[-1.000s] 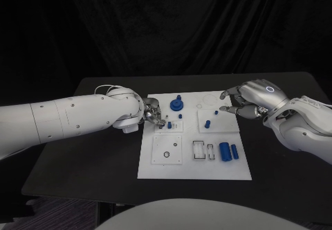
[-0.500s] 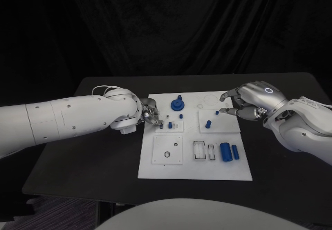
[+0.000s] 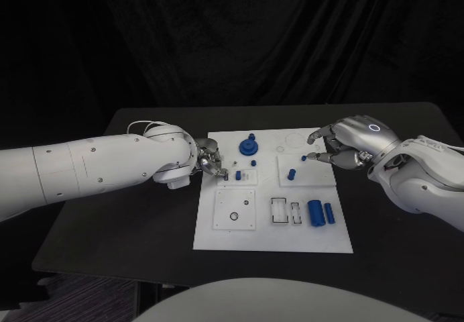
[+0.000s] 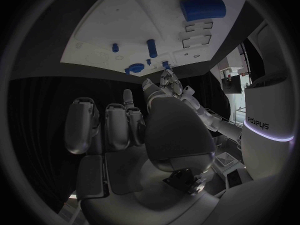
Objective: Assemble the parts on the task board
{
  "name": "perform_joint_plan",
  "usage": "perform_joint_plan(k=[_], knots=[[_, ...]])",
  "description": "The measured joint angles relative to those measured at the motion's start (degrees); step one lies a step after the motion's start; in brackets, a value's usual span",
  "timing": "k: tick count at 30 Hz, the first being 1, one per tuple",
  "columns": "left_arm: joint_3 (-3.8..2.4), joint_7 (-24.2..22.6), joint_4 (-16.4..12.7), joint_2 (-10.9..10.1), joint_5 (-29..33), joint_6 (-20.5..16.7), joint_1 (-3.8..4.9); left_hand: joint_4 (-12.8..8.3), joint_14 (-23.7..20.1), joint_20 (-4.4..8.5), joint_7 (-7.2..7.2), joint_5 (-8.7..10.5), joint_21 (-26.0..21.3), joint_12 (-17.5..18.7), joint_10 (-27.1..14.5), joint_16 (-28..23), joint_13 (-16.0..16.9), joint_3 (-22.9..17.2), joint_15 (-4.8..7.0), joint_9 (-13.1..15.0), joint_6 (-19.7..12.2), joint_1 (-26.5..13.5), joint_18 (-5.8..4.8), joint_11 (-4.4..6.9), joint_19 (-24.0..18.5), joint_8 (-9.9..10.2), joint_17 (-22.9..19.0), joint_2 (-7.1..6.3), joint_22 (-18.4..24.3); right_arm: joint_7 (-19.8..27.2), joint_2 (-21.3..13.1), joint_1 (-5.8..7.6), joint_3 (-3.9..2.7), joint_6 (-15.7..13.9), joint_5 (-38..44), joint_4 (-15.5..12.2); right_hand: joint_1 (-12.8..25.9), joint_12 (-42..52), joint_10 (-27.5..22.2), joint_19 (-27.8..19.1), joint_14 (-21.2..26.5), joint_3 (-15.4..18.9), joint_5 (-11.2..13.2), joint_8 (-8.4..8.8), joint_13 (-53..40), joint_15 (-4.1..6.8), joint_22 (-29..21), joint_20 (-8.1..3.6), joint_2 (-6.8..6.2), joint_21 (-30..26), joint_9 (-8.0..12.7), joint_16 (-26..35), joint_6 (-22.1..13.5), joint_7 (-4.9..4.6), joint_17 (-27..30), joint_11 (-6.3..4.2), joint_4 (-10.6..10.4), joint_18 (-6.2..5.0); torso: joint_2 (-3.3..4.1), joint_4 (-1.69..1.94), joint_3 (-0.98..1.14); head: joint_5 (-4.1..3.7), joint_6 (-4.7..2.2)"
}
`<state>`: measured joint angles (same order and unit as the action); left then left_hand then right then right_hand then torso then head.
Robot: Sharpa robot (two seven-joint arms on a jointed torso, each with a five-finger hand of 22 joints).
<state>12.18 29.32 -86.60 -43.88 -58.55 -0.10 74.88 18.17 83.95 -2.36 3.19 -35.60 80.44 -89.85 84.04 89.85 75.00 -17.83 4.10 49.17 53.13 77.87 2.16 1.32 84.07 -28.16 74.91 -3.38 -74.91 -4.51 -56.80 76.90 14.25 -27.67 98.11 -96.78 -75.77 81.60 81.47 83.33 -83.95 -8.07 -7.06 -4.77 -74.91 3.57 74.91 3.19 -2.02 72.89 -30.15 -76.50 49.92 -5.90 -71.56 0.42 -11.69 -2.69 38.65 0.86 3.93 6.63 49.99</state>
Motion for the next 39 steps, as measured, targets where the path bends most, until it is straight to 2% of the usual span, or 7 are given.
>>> perform_joint_plan(k=[4, 13, 18, 19, 20, 25, 39], knots=[[0.0, -0.1, 0.1, 0.1, 0.0, -0.2, 0.0, 0.0, 0.0, 0.0, -0.01, 0.0, -0.2, 0.0, 0.0, 0.0, 0.0, 0.0, 0.0, 0.1, 0.0, -0.3, 0.0, 0.0, 0.0, 0.0, 0.0, -0.27, 0.0, -0.1, 0.0, -0.01, 0.0, 0.3, -0.2, 0.0, 0.0, 0.0, 0.0, 0.0, 0.0, 0.0, 0.0, 0.0, 0.0, 0.0, 0.0, 0.0, 0.0, -0.2, 0.1, 0.0, 0.0, 0.0, 0.1, 0.0, 0.0, 0.0, 0.0, -0.07, -0.03, 0.09, 0.0], [0.0, -0.5, 0.7, 0.4, 0.0, -0.7, -0.04, 0.0, 0.0, 0.0, -0.12, 0.01, -0.4, 0.0, 0.0, 0.0, 0.0, 0.0, 0.0, 0.5, 0.1, -1.2, 0.0, 0.0, 0.0, 0.2, 0.0, 0.17, 0.0, -0.3, 0.0, -0.01, 0.0, 0.8, -0.3, 0.1, -0.2, 0.0, 0.0, 0.0, 0.0, 0.0, 0.0, 0.0, 0.0, 0.0, 0.0, 0.0, 0.23, -0.4, 0.1, 0.0, 0.2, -0.2, 0.1, 0.0, 0.0, 0.0, 0.06, -0.09, -0.08, 0.04, 0.0], [0.0, -0.7, 0.8, 0.6, 0.0, -0.7, -0.1, 0.0, 0.0, 0.0, -0.11, 0.29, -0.4, 0.0, 0.0, 0.0, 0.0, 0.0, 0.0, 0.5, 0.1, -1.2, 0.0, 0.0, 0.0, 0.2, 0.0, 0.17, 0.0, -0.4, 0.0, -0.02, 0.0, 1.2, -0.4, 0.1, -0.2, -0.2, 0.0, 0.0, 0.0, -0.1, 0.0, 0.0, 0.0, 0.0, 0.0, 0.0, 0.22, -0.4, 0.2, 0.0, 0.2, -0.2, 0.1, 0.0, -0.1, 0.0, 0.1, -0.1, -0.15, 0.38, 0.0], [0.0, -0.7, 0.8, 0.6, 0.0, -0.7, -0.12, -0.1, 0.0, 0.0, -0.11, 0.29, -0.4, 0.0, 0.0, 0.0, 0.0, -0.1, 0.0, 0.5, 0.1, -1.2, 0.0, 0.0, 0.0, 0.2, 0.0, 0.17, 0.0, -0.4, 0.0, -0.02, 0.0, 1.2, -0.4, 0.1, -0.2, -0.2, 0.0, 0.0, 0.0, -0.2, 0.0, 0.0, 0.0, 0.0, 0.0, 0.0, 0.22, -0.4, 0.2, 0.0, 0.2, -0.2, 0.2, 0.0, -0.2, 0.0, 0.12, -0.1, -0.17, 0.41, 0.0], [0.0, -0.7, 0.8, 0.6, 0.0, -0.7, -0.15, -1.1, 0.0, 0.0, -0.11, 0.41, -0.4, 0.0, 0.0, 0.0, 0.0, -1.1, 0.0, 0.5, 0.1, -1.5, 0.0, 0.0, 0.0, 0.2, 0.0, -0.1, 0.0, -0.5, 0.0, -0.03, 0.0, 1.3, -0.4, 0.1, -0.2, -0.2, 0.0, 0.0, 0.0, -0.2, 0.0, 0.0, 0.0, 0.0, 0.0, 0.0, 0.22, -0.4, 0.2, 0.0, 0.2, -0.2, 0.2, 0.0, -0.2, 0.0, 0.14, -0.11, -0.19, 0.44, 0.0], [0.01, -0.8, 0.8, 0.6, 0.0, -0.7, -0.27, -1.1, 0.0, 0.0, -0.02, 0.42, -0.4, 0.0, 0.0, 0.0, 0.0, -1.1, 0.0, 0.5, 0.2, -1.6, 0.0, 0.0, 0.0, 0.2, 0.0, -0.2, 0.0, -0.5, 0.1, -0.05, 0.0, 1.7, -0.4, 0.1, -0.2, -0.2, 0.0, 0.0, 0.0, -0.2, 0.0, 0.0, 0.0, 0.0, 0.0, 0.0, 0.22, -0.4, 0.2, 0.1, 0.4, 0.01, 0.2, 0.0, -0.2, 0.0, 0.21, -0.12, -0.25, 0.45, 0.0], [0.01, -0.7, 0.0, -0.1, 0.0, -0.4, -0.44, -1.1, 0.0, 0.0, -0.12, 0.53, -0.7, 0.0, 0.0, 0.0, 0.0, -1.1, -0.01, 0.6, -0.1, -1.8, 0.0, 0.0, 0.0, 0.2, 0.0, -0.35, 0.0, -0.7, 0.1, -0.12, 0.0, 2.5, -0.4, 0.1, -0.2, -0.2, 0.0, -0.2, 0.0, -0.2, 0.0, 0.0, 0.0, 0.0, 0.0, -0.21, 0.22, -0.4, 0.3, 0.2, 0.6, -0.21, 0.2, 0.0, -0.2, 0.01, 0.17, -0.1, -0.27, 0.48, 0.0]])
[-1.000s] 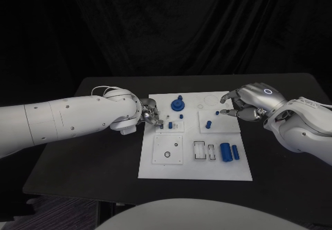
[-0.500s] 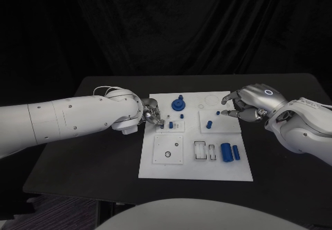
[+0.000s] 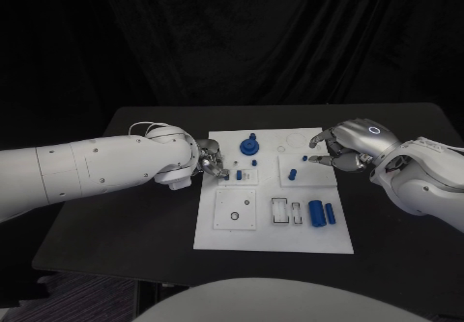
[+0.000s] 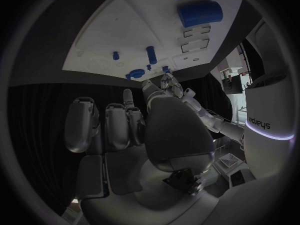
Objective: Assemble the parts on the task board
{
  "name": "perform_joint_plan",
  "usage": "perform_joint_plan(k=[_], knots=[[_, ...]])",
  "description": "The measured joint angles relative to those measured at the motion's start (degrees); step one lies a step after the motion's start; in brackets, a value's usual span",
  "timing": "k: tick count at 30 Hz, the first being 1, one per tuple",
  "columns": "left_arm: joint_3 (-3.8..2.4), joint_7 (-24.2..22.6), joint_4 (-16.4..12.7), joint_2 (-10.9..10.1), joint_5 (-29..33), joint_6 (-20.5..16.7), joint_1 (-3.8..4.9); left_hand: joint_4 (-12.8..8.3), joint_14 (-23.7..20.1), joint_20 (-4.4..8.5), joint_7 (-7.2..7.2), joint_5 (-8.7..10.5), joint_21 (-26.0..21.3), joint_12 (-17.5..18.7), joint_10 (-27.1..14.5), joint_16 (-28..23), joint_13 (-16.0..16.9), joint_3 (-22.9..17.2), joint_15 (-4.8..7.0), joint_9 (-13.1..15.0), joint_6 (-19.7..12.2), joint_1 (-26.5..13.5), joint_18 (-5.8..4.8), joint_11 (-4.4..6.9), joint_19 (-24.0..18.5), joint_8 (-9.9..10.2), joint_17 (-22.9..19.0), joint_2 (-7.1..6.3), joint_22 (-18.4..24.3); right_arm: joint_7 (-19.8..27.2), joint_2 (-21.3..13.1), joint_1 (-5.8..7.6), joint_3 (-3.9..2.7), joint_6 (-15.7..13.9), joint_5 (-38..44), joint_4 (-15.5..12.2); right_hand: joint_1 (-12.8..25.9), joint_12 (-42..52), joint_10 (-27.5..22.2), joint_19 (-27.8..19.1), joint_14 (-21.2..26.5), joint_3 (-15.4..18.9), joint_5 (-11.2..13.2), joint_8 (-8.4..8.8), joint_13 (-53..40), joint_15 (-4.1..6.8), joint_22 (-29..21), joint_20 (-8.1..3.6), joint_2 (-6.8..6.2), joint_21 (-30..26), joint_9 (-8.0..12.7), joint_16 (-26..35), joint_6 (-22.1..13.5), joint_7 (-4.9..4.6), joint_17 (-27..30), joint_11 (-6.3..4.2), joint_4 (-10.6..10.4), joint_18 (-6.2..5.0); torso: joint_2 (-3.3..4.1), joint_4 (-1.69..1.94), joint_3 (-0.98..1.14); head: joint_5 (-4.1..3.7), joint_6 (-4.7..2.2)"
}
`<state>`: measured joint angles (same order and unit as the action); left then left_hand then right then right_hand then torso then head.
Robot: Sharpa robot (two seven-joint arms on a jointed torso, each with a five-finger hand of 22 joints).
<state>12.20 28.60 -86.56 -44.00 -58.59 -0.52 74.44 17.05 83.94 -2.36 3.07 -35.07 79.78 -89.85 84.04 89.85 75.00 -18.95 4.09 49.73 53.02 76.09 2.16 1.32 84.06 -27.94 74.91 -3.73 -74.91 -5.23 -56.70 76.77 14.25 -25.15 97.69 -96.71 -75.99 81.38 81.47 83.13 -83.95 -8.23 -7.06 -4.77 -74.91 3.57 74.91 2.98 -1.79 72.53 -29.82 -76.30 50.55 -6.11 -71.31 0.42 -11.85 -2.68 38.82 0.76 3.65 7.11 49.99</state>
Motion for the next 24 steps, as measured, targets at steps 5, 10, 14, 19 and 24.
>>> perform_joint_plan(k=[5, 10, 14, 19, 24], knots=[[-0.01, 0.0, -0.2, -0.1, 0.0, 0.3, -0.16, 0.0, 0.0, 0.0, 0.01, 0.08, 0.0, 0.0, 0.0, 0.0, 0.0, 0.0, 0.0, 0.0, 0.0, -0.1, 0.0, 0.0, 0.0, 0.0, 0.0, -0.08, 0.0, -0.1, 0.1, -0.01, 0.0, 0.3, 0.0, 0.0, 0.0, 0.0, 0.0, 0.0, 0.0, 0.0, 0.0, 0.0, 0.0, 0.0, 0.0, 0.0, 0.0, 0.0, 0.0, 0.0, 0.0, 0.0, 0.0, 0.0, 0.0, 0.0, -0.05, -0.04, 0.01, 0.01, 0.0], [-0.02, 0.1, -0.3, -0.2, 0.0, 0.4, -0.24, -0.3, 0.0, 0.0, 0.09, 0.09, -0.2, 0.0, 0.0, 0.0, 0.0, -0.3, 0.0, 0.0, -0.1, -0.1, 0.0, 0.0, 0.0, 0.0, 0.0, -0.14, 0.0, -0.2, 0.1, -0.03, 0.0, 0.5, 0.0, 0.0, 0.0, 0.0, 0.0, 0.0, 0.0, 0.0, 0.0, 0.0, 0.0, 0.0, 0.0, 0.0, 0.0, 0.0, 0.0, 0.0, 0.0, 0.0, 0.0, 0.0, 0.0, 0.0, -0.1, -0.06, 0.05, 0.06, 0.0], [-0.04, 0.0, -0.2, -0.1, 0.0, 0.4, -0.33, -0.3, 0.0, 0.0, 0.0, 0.1, -0.2, 0.0, 0.0, 0.0, 0.0, -0.3, 0.0, 0.1, 0.0, -0.4, 0.0, 0.0, 0.0, 0.1, 0.0, 0.09, 0.0, -0.3, 0.1, -0.04, 0.0, 0.7, 0.0, 0.0, 0.0, 0.0, -0.2, 0.0, 0.0, 0.0, 0.0, 0.0, 0.0, 0.0, 0.0, 0.0, 0.0, -0.3, 0.0, 0.0, 0.2, 0.21, 0.1, 0.21, 0.0, -0.93, -0.1, -0.1, 0.05, 0.17, 0.0], [-0.08, -0.1, 0.0, -0.1, 0.0, 0.4, -0.57, -0.3, 0.0, 0.0, 0.0, 0.12, -0.5, 0.0, 0.0, 0.0, 0.0, -0.3, 0.0, 0.5, 0.0, -0.6, 0.0, 0.0, 0.0, 0.0, 0.0, 0.33, 0.0, -0.4, 0.2, -0.05, 0.0, 0.9, 0.0, 0.0, 0.0, 0.0, -0.2, 0.0, 0.0, 0.0, 0.0, 0.0, 0.0, 0.0, 0.0, 0.0, 0.0, -0.3, 0.0, 0.0, 0.2, 0.21, 0.1, 0.21, 0.0, -0.93, -0.12, -0.11, 0.05, 0.19, 0.0], [-0.15, -0.4, 0.4, 0.0, 0.0, 0.4, -0.72, -0.5, 0.0, 0.0, 0.0, 2.36, -1.5, 0.0, 0.0, 0.0, 0.0, -0.1, 0.0, 0.8, 0.0, -1.3, 0.0, 0.0, 0.0, 0.0, 0.0, 0.97, 0.0, -0.5, 0.4, -0.06, 0.0, 1.2, 0.0, 0.1, 0.0, -0.2, -0.3, 0.0, 0.0, 0.0, 0.0, 0.0, 0.0, 0.0, 0.0, 0.0, 0.0, -0.3, 0.0, 0.2, 0.2, 0.21, 0.2, 0.08, 0.0, -0.92, -0.11, -0.1, 0.05, 0.18, 0.0]])
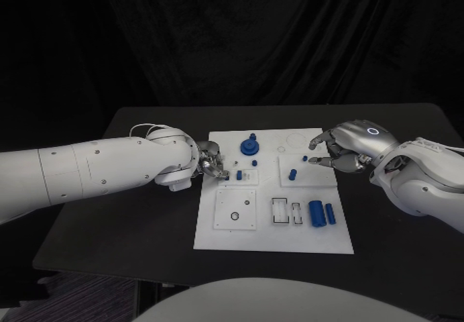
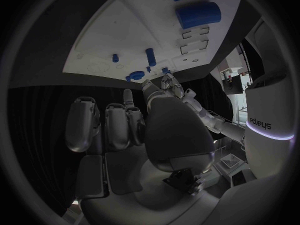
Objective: Assemble the parts on the task board
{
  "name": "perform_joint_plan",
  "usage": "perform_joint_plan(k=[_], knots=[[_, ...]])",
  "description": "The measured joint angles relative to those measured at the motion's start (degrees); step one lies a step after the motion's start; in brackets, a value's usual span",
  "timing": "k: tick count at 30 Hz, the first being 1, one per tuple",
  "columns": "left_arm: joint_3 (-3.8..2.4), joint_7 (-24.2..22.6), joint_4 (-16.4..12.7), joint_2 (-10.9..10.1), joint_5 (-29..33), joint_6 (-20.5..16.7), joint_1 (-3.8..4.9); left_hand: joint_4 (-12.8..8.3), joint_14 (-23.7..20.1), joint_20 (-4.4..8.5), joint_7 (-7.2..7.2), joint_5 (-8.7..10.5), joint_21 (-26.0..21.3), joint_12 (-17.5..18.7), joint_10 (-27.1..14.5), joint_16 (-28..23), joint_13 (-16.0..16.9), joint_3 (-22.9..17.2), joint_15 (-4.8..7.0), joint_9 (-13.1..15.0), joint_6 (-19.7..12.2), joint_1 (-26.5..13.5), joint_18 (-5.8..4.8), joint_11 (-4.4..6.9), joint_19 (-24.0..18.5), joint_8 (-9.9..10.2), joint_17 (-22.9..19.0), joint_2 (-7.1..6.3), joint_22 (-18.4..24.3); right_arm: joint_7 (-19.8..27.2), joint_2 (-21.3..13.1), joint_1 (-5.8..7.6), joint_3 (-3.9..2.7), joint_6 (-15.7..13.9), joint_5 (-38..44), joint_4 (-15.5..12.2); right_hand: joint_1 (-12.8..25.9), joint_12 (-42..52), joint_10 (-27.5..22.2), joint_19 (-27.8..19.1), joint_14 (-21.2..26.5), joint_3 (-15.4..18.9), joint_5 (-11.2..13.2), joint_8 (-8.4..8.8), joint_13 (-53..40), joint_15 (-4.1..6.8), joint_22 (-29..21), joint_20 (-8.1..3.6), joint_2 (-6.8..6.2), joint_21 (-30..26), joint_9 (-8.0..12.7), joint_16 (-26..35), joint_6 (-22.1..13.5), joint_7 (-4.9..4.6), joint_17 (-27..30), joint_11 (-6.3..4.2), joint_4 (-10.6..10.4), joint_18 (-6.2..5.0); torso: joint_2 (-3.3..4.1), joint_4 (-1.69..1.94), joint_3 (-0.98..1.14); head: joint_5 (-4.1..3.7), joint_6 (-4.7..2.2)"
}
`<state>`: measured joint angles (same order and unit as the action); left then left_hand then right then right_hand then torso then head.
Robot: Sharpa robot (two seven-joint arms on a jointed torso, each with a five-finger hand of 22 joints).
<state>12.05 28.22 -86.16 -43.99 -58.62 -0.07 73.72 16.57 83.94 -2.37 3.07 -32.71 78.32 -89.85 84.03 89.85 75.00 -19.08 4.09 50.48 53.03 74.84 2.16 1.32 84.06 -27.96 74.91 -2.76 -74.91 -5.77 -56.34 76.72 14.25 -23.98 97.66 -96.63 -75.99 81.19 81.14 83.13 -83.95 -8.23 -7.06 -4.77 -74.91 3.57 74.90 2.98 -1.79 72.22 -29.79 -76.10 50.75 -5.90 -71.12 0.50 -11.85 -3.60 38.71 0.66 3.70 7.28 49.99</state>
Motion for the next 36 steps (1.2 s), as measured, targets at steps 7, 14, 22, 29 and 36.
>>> perform_joint_plan(k=[7, 14, 22, 29, 36], knots=[[-0.12, -0.7, 0.3, 0.1, 0.0, 0.0, -0.18, -2.3, 0.0, 0.0, 0.36, 6.01, -2.1, 0.0, 0.0, 0.0, 0.0, -1.8, 0.0, 0.4, -1.1, -1.5, 0.0, 0.0, 0.0, 1.4, 0.0, 1.46, 0.0, -0.2, 0.1, -0.03, 0.0, 0.4, 0.0, 0.0, 0.0, 0.0, -0.1, 0.0, 0.0, 0.0, 0.0, 0.0, 0.0, 0.0, 0.0, 0.0, 0.02, 0.0, 0.1, 0.1, 0.0, 0.0, 0.1, -0.08, 0.0, 0.0, 0.02, 0.01, 0.0, 0.05, 0.0], [-0.2, -1.1, 0.6, 0.0, 0.0, 0.3, -0.24, -6.3, 0.0, -0.76, 0.42, 17.28, -3.8, 0.0, 0.0, 0.0, 0.0, -5.3, -0.42, -1.0, -1.4, -6.9, 0.13, -0.39, -0.8, 3.7, 0.0, 2.56, 0.0, -0.4, 0.1, -0.06, 0.0, 0.9, 0.0, 0.1, -0.2, 0.0, -0.1, 0.0, 0.0, 0.0, 0.0, 0.0, 0.0, 0.0, 0.0, 0.0, 0.23, -0.2, 0.1, 0.0, 0.0, 0.0, 0.1, -0.08, 0.0, 0.01, 0.01, 0.01, 0.0, 0.08, 0.0], [-0.33, -1.0, 1.0, 0.1, -0.1, 1.6, -0.29, -0.3, 0.0, -0.93, 0.74, 21.13, -5.2, 0.0, 0.0, 0.0, 0.0, 1.0, -0.84, -2.8, -0.9, -12.9, 0.95, -0.81, -1.3, 6.3, 0.0, 3.11, 0.0, -0.6, 0.2, -0.11, 0.0, 1.4, -0.2, 0.1, -0.2, 0.0, -0.1, 0.0, 0.0, 0.0, 0.0, 0.0, 0.0, 0.0, 0.0, 0.0, 0.23, -0.2, 0.1, 0.0, 0.0, 0.0, 0.1, -0.08, 0.0, 0.01, 0.01, 0.0, -0.01, 0.05, 0.0], [-0.39, -1.0, 1.1, 0.1, -0.2, 2.4, -0.29, 0.1, 0.0, -1.13, 0.82, 21.47, -5.5, 0.0, 0.0, 0.0, 0.0, 3.7, -0.84, -3.0, -0.2, -15.1, 0.95, -0.81, -1.6, 6.7, 0.0, 3.66, 0.0, -0.7, 0.2, -0.19, 0.0, 1.7, -0.3, 0.1, -0.2, 0.0, -0.1, 0.0, 0.0, 0.0, 0.0, 0.0, 0.0, 0.0, 0.0, 0.0, 0.23, -0.2, 0.2, 0.0, 0.0, 0.0, 0.1, -0.09, 0.0, 0.01, -0.01, -0.02, 0.0, 0.01, 0.0], [-0.39, -1.2, 1.3, 0.1, -0.1, 2.6, -0.29, 0.1, 0.0, -1.13, 0.75, 21.47, -5.8, 0.0, 0.0, 0.0, 0.0, 5.2, -0.84, -2.8, 0.1, -16.6, 0.94, -0.81, -1.6, 6.7, 0.0, 4.68, 0.0, -0.8, 0.3, -0.27, 0.0, 2.1, -0.5, 0.1, -0.2, 0.0, -0.1, 0.0, 0.0, 0.0, 0.0, 0.0, 0.0, 0.0, 0.0, 0.0, 0.23, -0.2, 0.2, 0.0, 0.4, 0.0, 0.1, -0.08, 0.0, 0.02, -0.03, -0.05, -0.01, 0.05, 0.0]])
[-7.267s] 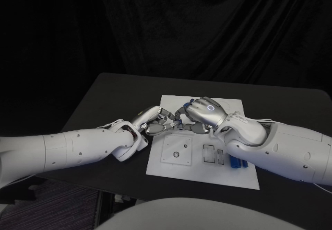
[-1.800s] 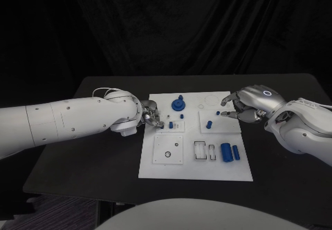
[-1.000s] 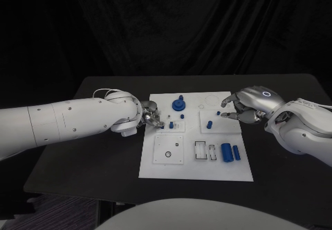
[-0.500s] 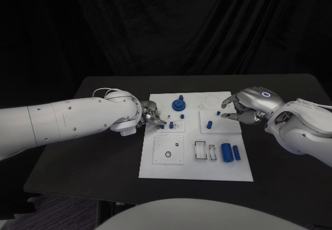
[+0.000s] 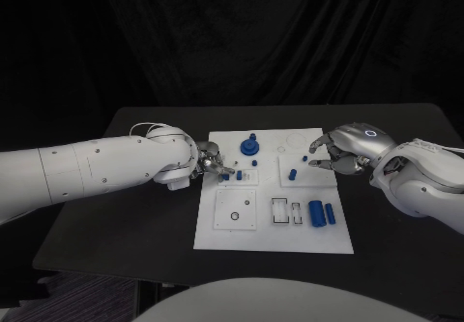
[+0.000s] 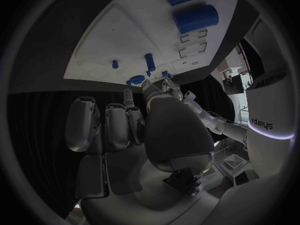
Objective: Assemble the parts on the task board
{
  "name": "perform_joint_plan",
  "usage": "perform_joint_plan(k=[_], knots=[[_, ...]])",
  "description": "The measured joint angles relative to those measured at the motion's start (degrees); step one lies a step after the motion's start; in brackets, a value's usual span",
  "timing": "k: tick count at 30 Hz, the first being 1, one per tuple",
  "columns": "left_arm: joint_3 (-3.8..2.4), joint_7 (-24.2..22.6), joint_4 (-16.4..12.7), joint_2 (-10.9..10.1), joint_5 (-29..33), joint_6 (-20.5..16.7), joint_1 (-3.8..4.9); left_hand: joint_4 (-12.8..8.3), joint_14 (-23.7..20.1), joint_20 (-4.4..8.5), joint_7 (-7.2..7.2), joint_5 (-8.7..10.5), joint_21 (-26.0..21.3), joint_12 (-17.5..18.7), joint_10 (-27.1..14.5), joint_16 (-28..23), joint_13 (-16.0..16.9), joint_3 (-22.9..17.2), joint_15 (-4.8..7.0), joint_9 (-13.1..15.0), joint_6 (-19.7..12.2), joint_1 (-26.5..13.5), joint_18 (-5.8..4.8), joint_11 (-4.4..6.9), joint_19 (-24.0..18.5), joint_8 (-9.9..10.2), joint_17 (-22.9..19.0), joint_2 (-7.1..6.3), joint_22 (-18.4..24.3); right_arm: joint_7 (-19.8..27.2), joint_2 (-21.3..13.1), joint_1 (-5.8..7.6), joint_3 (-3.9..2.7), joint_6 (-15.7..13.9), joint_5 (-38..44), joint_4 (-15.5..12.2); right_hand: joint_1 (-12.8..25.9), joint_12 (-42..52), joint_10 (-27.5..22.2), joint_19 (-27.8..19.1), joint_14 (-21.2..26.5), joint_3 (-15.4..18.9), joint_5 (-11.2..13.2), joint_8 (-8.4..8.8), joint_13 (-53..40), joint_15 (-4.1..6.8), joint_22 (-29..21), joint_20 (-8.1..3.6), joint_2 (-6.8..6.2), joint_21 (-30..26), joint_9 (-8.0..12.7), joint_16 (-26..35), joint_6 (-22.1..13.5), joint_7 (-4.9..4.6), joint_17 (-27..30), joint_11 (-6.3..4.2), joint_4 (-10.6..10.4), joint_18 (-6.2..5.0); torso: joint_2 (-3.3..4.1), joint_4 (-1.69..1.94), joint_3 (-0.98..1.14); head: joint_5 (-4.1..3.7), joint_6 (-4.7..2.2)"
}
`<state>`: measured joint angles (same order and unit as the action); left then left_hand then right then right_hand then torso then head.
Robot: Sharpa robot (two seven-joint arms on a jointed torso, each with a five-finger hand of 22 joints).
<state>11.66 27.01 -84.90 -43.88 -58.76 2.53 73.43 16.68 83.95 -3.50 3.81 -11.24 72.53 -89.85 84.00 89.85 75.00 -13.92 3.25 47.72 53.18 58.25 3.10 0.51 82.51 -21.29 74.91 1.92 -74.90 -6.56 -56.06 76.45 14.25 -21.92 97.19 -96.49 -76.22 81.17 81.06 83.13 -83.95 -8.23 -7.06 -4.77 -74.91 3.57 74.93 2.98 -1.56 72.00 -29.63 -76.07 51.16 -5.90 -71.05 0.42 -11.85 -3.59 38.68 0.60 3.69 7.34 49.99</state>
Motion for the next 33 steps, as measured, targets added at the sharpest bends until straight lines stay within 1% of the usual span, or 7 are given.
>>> perform_joint_plan(k=[6, 9, 17, 23, 25, 31, 33], knots=[[0.06, -0.2, 0.1, 0.0, 0.0, 0.0, -0.09, 0.1, 0.0, 0.0, -0.33, -1.0, 0.0, 0.0, 0.0, 0.0, 0.0, 0.9, 0.0, 1.7, 0.7, -0.7, -0.01, 0.0, 0.0, -1.2, 0.0, 0.71, 0.0, -0.1, 0.0, -0.03, 0.0, 0.3, -0.1, 0.0, 0.0, 0.0, 0.0, 0.0, 0.0, 0.0, 0.0, 0.0, 0.0, 0.0, 0.0, 0.0, 0.0, 0.0, 0.1, 0.0, 0.0, 0.0, 0.0, 0.0, 0.0, 0.0, 0.0, -0.01, -0.03, 0.05, 0.0], [0.1, -0.3, 0.1, -0.1, 0.0, 0.0, -0.2, 0.0, 0.0, 0.21, -0.6, -5.45, 0.0, 0.0, 0.0, 0.0, 0.0, 1.1, 0.0, 4.3, 1.0, -1.1, -0.01, 0.0, -0.2, -3.2, 0.0, 2.25, 0.0, -0.2, 0.0, -0.04, 0.0, 0.5, -0.3, 0.0, 0.0, 0.0, 0.0, 0.0, 0.0, 0.0, 0.0, 0.0, 0.0, 0.0, 0.0, 0.0, 0.0, 0.0, 0.1, 0.0, 0.0, 0.0, 0.0, 0.0, 0.0, 0.0, 0.0, -0.01, -0.03, 0.08, 0.0], [0.12, -0.3, 0.2, -0.1, 0.0, 0.1, -0.24, 0.0, 0.0, 0.21, -1.25, -9.59, 0.0, 0.0, 0.0, 0.0, 0.0, 1.1, 0.0, 7.4, 0.4, -1.5, -0.01, 0.0, -0.2, -4.9, 0.0, 3.65, 0.0, -0.3, 0.0, -0.06, 0.0, 1.0, -0.7, 0.0, 0.2, 0.0, 0.0, 0.0, 0.0, -0.2, 0.0, 0.0, 0.0, 0.0, 0.0, 0.0, 0.17, -0.3, 0.2, 0.0, 0.0, 0.0, 0.0, 0.0, -0.2, 0.0, 0.03, 0.02, -0.02, 0.3, 0.0], [0.12, -0.9, 0.2, -0.2, 0.1, -0.2, -0.28, 0.2, 0.0, 0.21, -0.88, -9.22, 0.0, 0.0, 0.0, 0.0, 0.0, 0.9, 0.0, 8.2, -0.3, -2.2, -0.01, 0.0, -0.2, -5.2, 0.0, 4.3, 0.0, -0.4, 0.0, -0.07, 0.0, 1.4, -0.9, 0.0, 0.1, 0.0, 0.0, 0.0, 0.0, -0.2, -0.2, 0.0, 0.0, 0.0, 0.0, 0.0, 0.53, -0.3, 0.3, 0.0, 0.0, 0.0, 0.0, 0.0, -0.2, 0.0, 0.07, 0.02, -0.02, 0.53, 0.0], [0.18, -1.5, 0.1, -0.4, 0.1, -0.9, -0.35, 0.2, 0.0, 0.21, -1.01, -8.52, 0.0, 0.0, 0.0, 0.0, 0.0, 0.9, 0.0, 8.7, -0.5, -3.1, -0.01, 0.0, -0.2, -5.3, 0.0, 5.19, 0.0, -0.4, 0.0, -0.07, 0.0, 1.4, -1.0, 0.0, 0.1, 0.0, 0.0, 0.0, 0.0, -0.2, -0.2, 0.0, 0.0, 0.0, 0.0, 0.0, 0.53, -0.3, 0.3, 0.0, 0.0, 0.0, 0.0, 0.0, -0.2, 0.0, 0.09, 0.02, -0.03, 0.62, 0.0], [0.62, -6.1, -0.3, -1.7, 0.1, -6.7, -0.86, 0.1, 0.0, 0.93, -1.07, -7.42, 2.3, 0.0, 0.0, 0.0, 0.0, 4.5, 0.06, 11.5, -1.1, -5.4, -0.02, 0.42, 0.6, -7.7, 0.0, 2.83, 0.0, -0.4, -0.2, -0.08, 0.0, 1.4, -1.1, 0.0, 0.1, 0.0, 0.0, 0.0, 0.0, -0.2, -0.2, 0.0, 0.0, 0.0, 0.0, 0.0, 0.53, -0.3, 0.4, 0.0, 0.0, 0.0, 0.1, 0.0, -0.2, 0.0, 0.09, 0.05, -0.04, 1.14, 0.0], [0.62, -8.9, -0.5, -2.2, 0.1, -10.2, -0.86, 0.1, 0.0, 1.03, -1.28, -5.09, 3.1, 0.0, 0.0, 0.0, 0.0, 6.2, 0.45, 12.4, -1.3, -5.8, -0.01, 0.42, 1.3, -8.4, 0.0, 1.69, 0.0, -0.4, -0.4, -0.08, 0.0, 1.4, -1.1, 0.0, 0.1, 0.0, 0.0, 0.0, 0.0, -0.2, -0.2, 0.0, 0.0, 0.0, 0.0, 0.0, 0.52, -0.3, 0.4, 0.0, 0.0, 0.0, 0.1, 0.0, -0.2, 0.01, 0.09, 0.05, -0.04, 1.21, 0.0]])
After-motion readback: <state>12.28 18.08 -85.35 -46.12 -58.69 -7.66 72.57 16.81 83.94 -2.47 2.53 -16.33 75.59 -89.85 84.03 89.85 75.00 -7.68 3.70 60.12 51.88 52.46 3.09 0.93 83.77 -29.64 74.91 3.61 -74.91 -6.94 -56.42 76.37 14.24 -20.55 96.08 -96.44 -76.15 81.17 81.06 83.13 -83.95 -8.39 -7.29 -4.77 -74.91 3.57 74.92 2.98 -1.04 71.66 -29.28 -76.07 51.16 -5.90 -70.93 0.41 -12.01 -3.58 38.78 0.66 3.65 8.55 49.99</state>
